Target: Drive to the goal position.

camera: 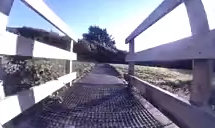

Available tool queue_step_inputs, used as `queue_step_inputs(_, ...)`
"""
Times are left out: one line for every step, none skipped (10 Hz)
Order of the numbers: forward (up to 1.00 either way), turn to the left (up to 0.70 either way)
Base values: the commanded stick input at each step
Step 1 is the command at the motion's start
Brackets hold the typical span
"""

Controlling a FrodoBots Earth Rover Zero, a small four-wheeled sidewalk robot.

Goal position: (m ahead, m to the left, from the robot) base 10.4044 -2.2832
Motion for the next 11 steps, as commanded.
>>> queue_step_inputs(0.70,0.00)
queue_step_inputs(0.70,0.00)
queue_step_inputs(0.70,0.00)
queue_step_inputs(0.70,0.00)
queue_step_inputs(0.70,0.00)
queue_step_inputs(0.70,0.00)
queue_step_inputs(0.70,0.00)
queue_step_inputs(0.70,0.00)
queue_step_inputs(0.70,0.00)
queue_step_inputs(0.70,0.00)
queue_step_inputs(0.70,0.00)
